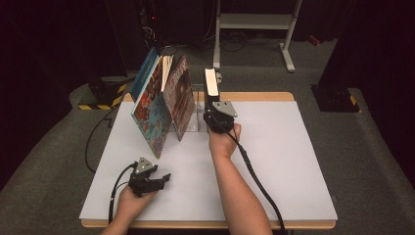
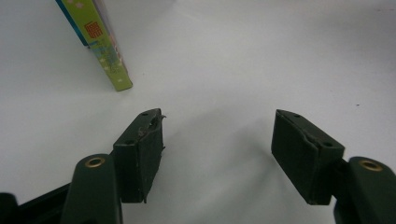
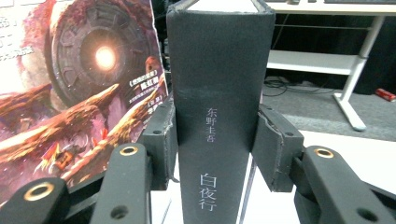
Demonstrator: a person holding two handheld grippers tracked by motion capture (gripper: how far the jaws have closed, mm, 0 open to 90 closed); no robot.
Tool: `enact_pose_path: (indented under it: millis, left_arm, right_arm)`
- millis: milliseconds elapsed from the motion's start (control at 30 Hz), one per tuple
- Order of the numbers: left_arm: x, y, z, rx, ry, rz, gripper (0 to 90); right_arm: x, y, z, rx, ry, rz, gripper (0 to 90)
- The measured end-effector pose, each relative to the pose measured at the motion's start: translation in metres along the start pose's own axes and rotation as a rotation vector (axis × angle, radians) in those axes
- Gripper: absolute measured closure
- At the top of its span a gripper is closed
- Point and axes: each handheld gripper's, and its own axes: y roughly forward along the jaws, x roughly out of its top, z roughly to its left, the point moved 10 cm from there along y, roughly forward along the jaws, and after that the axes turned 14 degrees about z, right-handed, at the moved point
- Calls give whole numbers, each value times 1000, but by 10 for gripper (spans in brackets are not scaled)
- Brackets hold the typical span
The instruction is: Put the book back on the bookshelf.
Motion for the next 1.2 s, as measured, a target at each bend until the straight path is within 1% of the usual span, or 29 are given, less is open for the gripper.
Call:
enact_pose_path:
  millis: [133, 167, 300, 467, 567, 633, 767, 967, 1067, 1100, 1200]
  left_arm:
    - [0, 0, 0, 2, 6, 2, 340]
    - [0, 0, 0, -2, -4, -2, 340]
    - [0, 0, 0, -2, -4, -1, 340]
    - [0, 0, 0, -4, -4, -2, 340]
    - [0, 0, -1, -4, -3, -1, 340]
    - [0, 0, -1, -4, -4, -2, 340]
    - [0, 0, 0, -3, 1, 3, 340]
    - [0, 0, 0, 1, 6, 3, 340]
    - [-1, 0, 0, 2, 9, 4, 340]
    - [0, 0, 0, 0, 4, 2, 340]
    - [-1, 0, 0, 2, 7, 3, 340]
  right_arm:
    - [1, 2, 2, -18, 7, -4, 534]
    - [1, 2, 1, -19, 9, -5, 534]
    - [3, 5, 0, -30, 27, -10, 534]
    - [3, 6, 0, -39, 27, -19, 533]
    - [3, 6, 1, -37, 24, -20, 530]
    - [3, 6, 1, -29, 26, -16, 522]
    - [3, 6, 2, 4, 33, -8, 485]
    - [4, 5, 2, 25, 43, -14, 432]
    - [5, 4, 2, 35, 41, -16, 403]
    - [5, 3, 2, 42, 40, -16, 391]
    - [6, 2, 3, 59, 22, -17, 345]
